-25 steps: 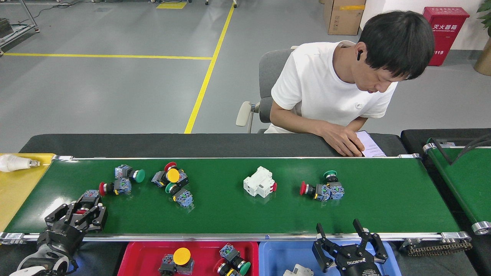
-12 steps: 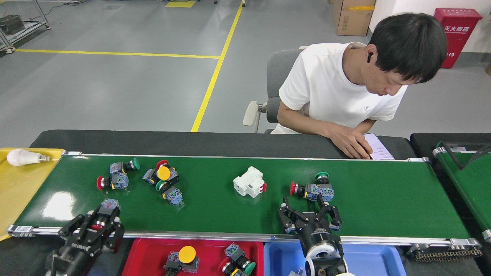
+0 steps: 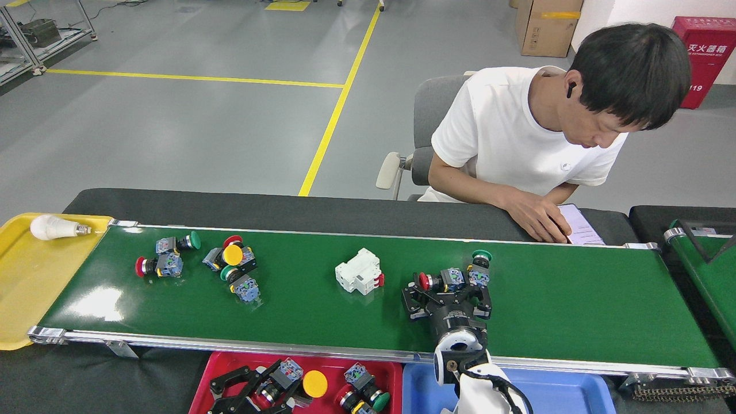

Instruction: Pick switch part from conveyor to tray

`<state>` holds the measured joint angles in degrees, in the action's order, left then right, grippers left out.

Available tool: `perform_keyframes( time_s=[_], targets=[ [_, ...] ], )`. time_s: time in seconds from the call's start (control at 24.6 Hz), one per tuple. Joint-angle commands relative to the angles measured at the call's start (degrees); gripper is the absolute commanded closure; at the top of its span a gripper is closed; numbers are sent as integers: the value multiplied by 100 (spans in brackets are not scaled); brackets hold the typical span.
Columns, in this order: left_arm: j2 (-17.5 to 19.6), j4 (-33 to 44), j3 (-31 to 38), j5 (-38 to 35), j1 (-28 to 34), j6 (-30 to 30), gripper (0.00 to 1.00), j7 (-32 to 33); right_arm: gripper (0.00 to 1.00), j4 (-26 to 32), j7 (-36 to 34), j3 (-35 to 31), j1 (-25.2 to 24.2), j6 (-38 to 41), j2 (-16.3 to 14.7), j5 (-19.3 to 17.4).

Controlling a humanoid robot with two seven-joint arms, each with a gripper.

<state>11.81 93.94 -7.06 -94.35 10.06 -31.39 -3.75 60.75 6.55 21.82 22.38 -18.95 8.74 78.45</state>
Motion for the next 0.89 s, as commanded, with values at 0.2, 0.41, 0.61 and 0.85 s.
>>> perform_keyframes(
  time_s=[0.2, 0.41, 0.61, 0.85],
  targets=[
    [-443, 80, 1225, 567, 66, 2, 0, -29, 70, 104, -224, 112, 100, 603, 13, -110],
    [-557, -148, 2578, 1244, 189, -25, 0, 41, 69, 1062, -171, 103, -243, 1139, -66, -128],
    [-478, -587, 3141, 1446, 233, -42, 0, 76, 65, 2828, -180, 121, -1702, 2695, -408, -128],
    [-452, -631, 3071, 1191, -119, 344, 0, 208, 3, 2908, -13, 235, -2273, 5297, -110, -128]
  ],
)
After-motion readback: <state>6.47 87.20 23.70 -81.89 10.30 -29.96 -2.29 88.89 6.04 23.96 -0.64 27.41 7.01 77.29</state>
